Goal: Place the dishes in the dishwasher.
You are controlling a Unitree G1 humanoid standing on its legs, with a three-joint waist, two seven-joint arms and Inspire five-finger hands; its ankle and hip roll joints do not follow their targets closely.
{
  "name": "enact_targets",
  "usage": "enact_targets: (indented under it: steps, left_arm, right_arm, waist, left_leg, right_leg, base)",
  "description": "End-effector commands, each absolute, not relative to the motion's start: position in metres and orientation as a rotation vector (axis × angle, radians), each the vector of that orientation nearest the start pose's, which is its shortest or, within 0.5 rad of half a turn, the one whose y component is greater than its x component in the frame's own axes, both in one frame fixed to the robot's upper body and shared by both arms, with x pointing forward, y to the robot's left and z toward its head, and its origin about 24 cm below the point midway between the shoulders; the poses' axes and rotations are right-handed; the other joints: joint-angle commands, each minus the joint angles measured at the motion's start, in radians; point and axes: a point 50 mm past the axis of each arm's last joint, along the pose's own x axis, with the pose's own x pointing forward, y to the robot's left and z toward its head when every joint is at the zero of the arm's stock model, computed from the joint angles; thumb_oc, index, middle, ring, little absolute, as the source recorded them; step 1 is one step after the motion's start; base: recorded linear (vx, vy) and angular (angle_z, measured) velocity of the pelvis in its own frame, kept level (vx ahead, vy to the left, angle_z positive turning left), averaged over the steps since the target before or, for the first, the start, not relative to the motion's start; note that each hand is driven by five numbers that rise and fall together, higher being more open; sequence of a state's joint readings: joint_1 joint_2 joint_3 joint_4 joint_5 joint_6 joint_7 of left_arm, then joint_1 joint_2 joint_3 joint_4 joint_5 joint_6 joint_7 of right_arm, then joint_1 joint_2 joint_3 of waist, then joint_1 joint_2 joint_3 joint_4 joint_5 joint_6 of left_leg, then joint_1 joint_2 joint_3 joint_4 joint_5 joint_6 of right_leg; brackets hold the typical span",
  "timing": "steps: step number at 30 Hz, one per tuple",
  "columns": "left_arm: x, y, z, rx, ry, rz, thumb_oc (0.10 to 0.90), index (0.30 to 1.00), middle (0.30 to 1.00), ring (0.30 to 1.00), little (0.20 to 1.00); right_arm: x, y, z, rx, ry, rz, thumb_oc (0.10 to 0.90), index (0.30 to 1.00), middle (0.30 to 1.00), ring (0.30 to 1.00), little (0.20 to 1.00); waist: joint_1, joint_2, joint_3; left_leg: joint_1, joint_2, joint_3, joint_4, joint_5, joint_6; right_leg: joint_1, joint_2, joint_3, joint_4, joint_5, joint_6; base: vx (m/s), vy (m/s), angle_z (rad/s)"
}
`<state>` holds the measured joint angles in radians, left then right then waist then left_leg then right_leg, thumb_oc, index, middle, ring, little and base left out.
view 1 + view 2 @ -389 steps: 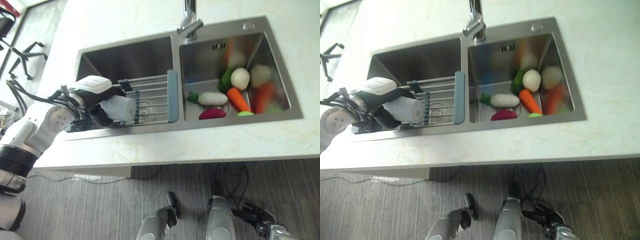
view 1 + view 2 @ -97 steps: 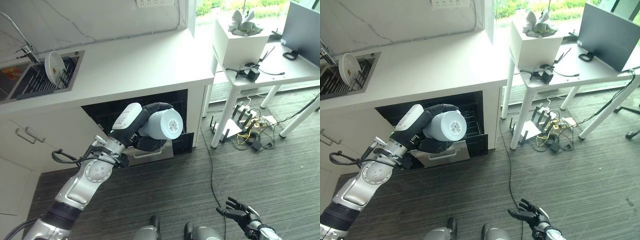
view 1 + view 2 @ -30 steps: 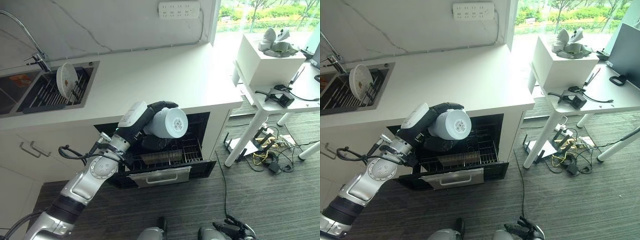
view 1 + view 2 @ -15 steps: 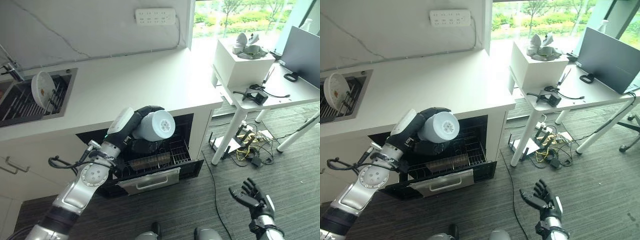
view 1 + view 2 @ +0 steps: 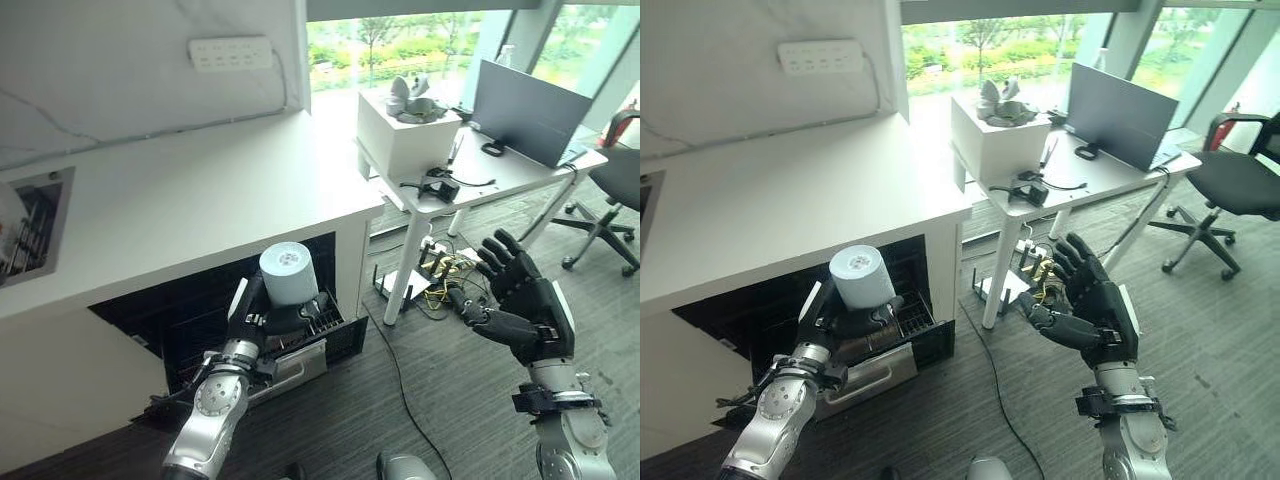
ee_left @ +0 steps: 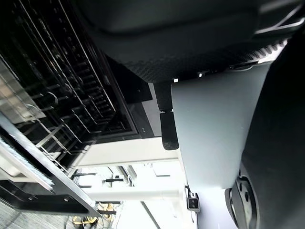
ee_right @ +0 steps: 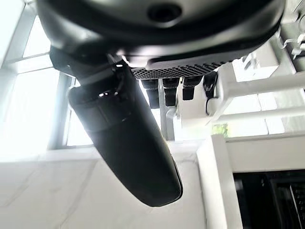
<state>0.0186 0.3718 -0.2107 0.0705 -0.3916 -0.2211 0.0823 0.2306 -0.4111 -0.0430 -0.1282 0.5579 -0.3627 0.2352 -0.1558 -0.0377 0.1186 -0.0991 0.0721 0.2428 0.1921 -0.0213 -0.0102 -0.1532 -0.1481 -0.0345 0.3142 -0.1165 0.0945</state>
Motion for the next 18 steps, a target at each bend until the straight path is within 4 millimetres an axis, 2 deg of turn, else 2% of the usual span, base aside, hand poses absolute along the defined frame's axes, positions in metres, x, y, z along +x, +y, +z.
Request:
enact_targets:
  steps: [1, 6, 10, 18]
  left_arm:
    - [0.265, 0.173, 0.094, -0.108, -0.320, -0.109, 0.400, 0.300, 0.300, 0.300, 0.300]
    - [0.262, 0.162, 0.091, -0.043, -0.325, -0.116, 0.400, 0.300, 0.300, 0.300, 0.300]
    - [0.260, 0.156, 0.092, 0.019, -0.361, -0.095, 0.400, 0.300, 0.300, 0.300, 0.300]
    - [0.257, 0.150, 0.098, 0.143, -0.435, -0.082, 0.400, 0.300, 0.300, 0.300, 0.300]
  right_arm:
    - [0.217, -0.211, 0.131, 0.027, -0.532, 0.379, 0.800, 0.900, 0.900, 0.900, 0.900]
    - [0.223, -0.190, 0.138, 0.090, -0.516, 0.514, 0.800, 0.900, 0.900, 0.900, 0.900]
    - [0.230, -0.172, 0.136, 0.145, -0.473, 0.582, 0.800, 0.900, 0.900, 0.900, 0.900]
    - [0.237, -0.145, 0.132, 0.261, -0.445, 0.645, 0.800, 0.900, 0.900, 0.900, 0.900]
  waist:
    - [0.032, 0.017, -0.008]
    - [0.053, 0.014, -0.012]
    - [0.074, 0.013, -0.014]
    - [0.119, 0.013, -0.020]
  left_leg:
    - [0.039, 0.037, -0.074, 0.108, -0.253, -0.025]
    - [0.037, 0.034, -0.084, 0.108, -0.252, -0.026]
    - [0.035, 0.031, -0.099, 0.108, -0.252, -0.027]
    - [0.024, 0.024, -0.133, 0.108, -0.247, -0.027]
  right_leg:
    - [0.034, -0.059, -0.026, -0.014, -0.056, 0.101]
    - [0.040, -0.061, -0.039, -0.014, -0.058, 0.097]
    - [0.049, -0.063, -0.054, -0.014, -0.062, 0.094]
    - [0.066, -0.066, -0.088, -0.014, -0.073, 0.085]
  base:
    - [0.00, 0.000, 0.00]
    - [0.00, 0.000, 0.00]
    - [0.01, -0.005, 0.02]
    - [0.01, -0.016, 0.18]
